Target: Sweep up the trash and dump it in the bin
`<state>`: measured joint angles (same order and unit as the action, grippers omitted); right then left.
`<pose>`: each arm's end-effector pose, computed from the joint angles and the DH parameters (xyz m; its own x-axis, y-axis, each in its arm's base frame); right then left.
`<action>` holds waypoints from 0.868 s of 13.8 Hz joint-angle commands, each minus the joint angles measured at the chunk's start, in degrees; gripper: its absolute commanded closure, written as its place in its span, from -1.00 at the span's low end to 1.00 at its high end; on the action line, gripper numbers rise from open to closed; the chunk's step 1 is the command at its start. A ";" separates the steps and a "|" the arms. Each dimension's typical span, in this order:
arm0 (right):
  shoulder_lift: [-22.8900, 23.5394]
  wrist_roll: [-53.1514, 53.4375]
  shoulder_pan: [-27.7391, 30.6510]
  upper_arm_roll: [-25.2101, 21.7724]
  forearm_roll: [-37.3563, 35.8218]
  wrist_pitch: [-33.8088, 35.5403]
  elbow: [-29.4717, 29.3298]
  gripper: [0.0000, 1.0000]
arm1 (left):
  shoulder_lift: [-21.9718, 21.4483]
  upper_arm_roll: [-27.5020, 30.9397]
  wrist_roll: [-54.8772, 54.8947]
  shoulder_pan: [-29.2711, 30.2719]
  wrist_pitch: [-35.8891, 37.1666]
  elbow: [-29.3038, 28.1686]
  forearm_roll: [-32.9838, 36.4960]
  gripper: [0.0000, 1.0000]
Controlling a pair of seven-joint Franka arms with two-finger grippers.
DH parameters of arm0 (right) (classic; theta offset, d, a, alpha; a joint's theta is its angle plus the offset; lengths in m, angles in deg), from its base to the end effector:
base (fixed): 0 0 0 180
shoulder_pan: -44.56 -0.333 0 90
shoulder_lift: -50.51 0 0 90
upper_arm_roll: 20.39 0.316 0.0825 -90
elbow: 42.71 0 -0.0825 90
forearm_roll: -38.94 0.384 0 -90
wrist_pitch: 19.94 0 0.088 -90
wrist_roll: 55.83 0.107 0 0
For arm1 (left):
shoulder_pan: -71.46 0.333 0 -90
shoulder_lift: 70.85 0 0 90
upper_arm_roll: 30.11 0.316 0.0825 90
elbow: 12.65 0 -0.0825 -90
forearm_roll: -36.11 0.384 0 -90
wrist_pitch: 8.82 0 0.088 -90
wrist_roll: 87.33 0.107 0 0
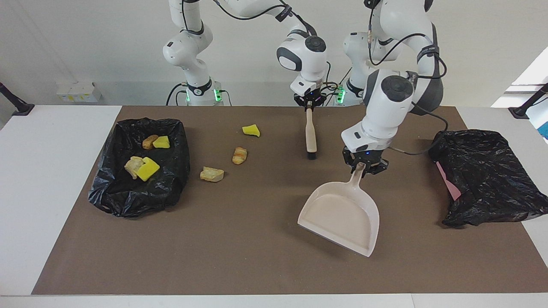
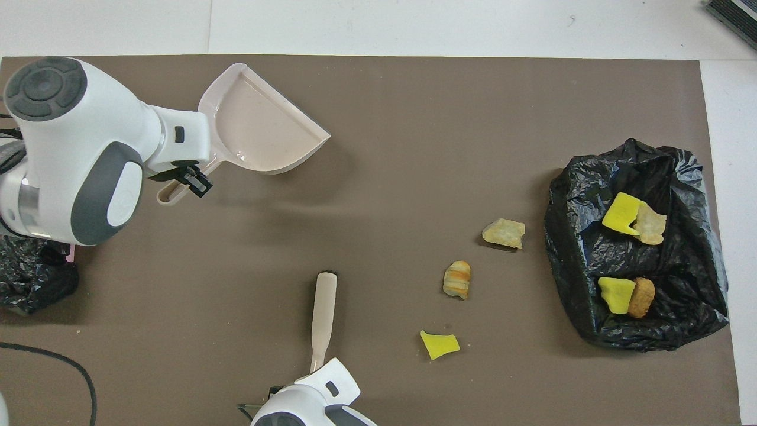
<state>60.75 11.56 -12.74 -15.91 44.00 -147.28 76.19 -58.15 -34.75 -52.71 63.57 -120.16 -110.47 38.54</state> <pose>0.2687 0.5049 0.3416 0.9843 -0.1524 -0.0888 -0.1531 -0.9882 -0.0007 0.6144 -0.1300 0.4605 0.6705 -0.7419 -0.0001 -0.7417 -0.6702 -0.0266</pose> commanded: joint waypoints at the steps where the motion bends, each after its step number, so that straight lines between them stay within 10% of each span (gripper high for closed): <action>1: -4.08 3.53 0.25 -0.17 -3.38 7.07 0.89 1.00 | -0.84 -0.46 15.24 4.97 1.48 -0.70 0.91 1.00; 6: -5.84 13.62 1.21 -0.44 -4.80 19.29 0.98 1.00 | -3.90 -0.46 43.37 7.54 0.52 -6.14 6.08 1.00; 12: -6.20 22.08 4.29 -0.35 -4.80 30.99 0.63 1.00 | -15.93 -0.81 43.87 3.15 -10.02 -27.30 6.27 1.00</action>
<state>55.79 31.36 -9.92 -16.60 40.34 -119.40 76.22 -66.17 -36.14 -8.29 69.13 -124.86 -126.75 43.80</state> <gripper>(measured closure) 0.736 0.674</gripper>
